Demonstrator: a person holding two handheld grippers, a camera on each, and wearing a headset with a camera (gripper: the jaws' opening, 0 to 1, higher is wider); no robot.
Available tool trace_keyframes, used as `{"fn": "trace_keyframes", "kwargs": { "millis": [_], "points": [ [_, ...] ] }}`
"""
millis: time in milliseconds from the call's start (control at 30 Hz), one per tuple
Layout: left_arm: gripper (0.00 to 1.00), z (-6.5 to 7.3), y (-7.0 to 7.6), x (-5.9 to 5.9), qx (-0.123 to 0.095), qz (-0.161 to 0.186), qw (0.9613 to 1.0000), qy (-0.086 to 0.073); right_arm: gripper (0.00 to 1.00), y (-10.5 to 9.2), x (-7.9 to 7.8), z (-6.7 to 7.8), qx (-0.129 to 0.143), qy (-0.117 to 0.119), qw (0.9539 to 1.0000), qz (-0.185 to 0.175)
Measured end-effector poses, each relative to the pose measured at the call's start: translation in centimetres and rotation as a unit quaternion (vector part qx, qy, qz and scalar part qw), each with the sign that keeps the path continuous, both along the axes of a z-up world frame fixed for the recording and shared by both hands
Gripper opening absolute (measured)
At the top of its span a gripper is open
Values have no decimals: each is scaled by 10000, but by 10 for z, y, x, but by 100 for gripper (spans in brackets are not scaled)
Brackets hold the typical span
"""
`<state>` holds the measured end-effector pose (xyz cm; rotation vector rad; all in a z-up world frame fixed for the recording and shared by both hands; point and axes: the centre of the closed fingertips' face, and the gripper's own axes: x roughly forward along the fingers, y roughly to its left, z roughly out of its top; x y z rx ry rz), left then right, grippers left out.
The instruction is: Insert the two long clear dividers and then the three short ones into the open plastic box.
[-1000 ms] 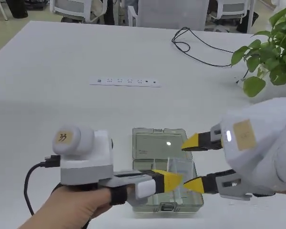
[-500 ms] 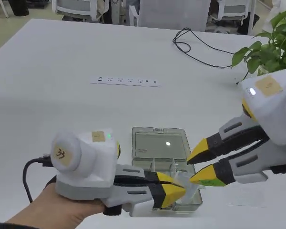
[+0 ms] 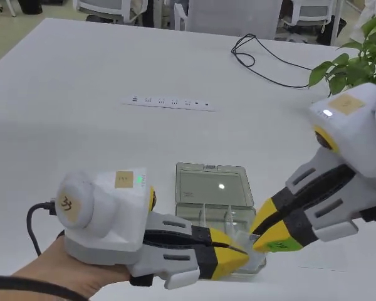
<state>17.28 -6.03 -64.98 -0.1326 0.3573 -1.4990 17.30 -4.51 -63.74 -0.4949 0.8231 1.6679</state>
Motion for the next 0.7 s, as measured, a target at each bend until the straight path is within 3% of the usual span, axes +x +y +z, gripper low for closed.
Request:
{"fn": "trace_keyframes", "kwargs": {
  "millis": [167, 700],
  "points": [
    [0, 4, 0, -2, -78, -36, 10000, -23, 3, 0, -2, -2, -32, 40, 10000, 60],
    [0, 2, 1, -5, -1, -73, 9997, -214, 3, 2, -5, -4, -35, 39, 9999, 164]
  ]
}}
